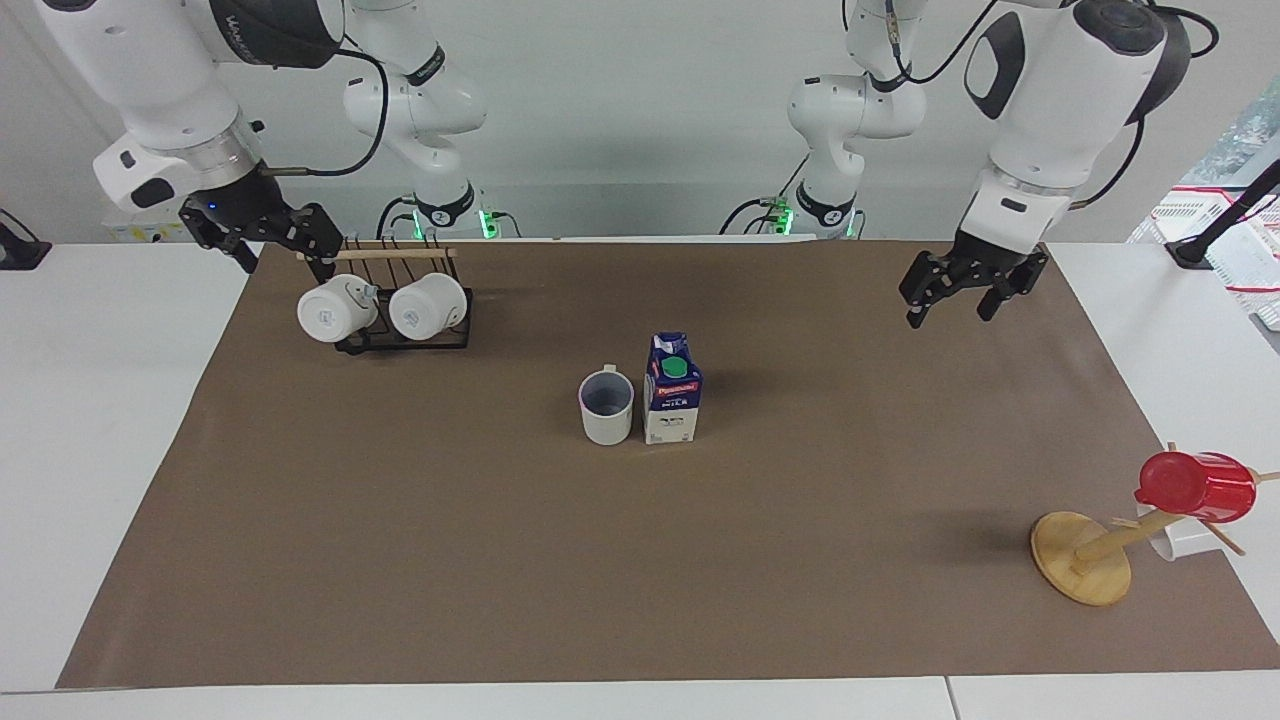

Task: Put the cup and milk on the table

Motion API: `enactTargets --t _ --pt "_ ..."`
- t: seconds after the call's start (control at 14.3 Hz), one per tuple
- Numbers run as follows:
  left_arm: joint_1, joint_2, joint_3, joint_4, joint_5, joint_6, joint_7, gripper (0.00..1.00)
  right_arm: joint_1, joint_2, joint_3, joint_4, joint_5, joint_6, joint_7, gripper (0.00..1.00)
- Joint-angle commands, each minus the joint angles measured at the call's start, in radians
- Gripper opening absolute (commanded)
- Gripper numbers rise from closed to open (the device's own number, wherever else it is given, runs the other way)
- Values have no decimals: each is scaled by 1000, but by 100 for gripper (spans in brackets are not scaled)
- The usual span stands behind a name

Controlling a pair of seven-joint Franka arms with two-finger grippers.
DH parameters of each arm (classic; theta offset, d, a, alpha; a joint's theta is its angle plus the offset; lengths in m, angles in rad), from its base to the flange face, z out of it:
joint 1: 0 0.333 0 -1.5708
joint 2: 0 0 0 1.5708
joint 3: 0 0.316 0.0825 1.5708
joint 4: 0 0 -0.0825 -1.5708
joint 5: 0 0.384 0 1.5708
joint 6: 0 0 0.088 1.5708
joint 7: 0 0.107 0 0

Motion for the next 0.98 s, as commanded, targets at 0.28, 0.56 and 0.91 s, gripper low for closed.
enactTargets --t 0.28,0.56,0.91 --pt "101 11 -6 112 -9 -167 141 100 1 -1 4 1 -8 60 -63 100" --pt "111 -3 -10 98 -23 -184 143 100 7 1 4 2 -10 67 -66 100" --pt "111 -16 -13 72 -21 -176 147 100 7 1 6 18 2 18 -61 100"
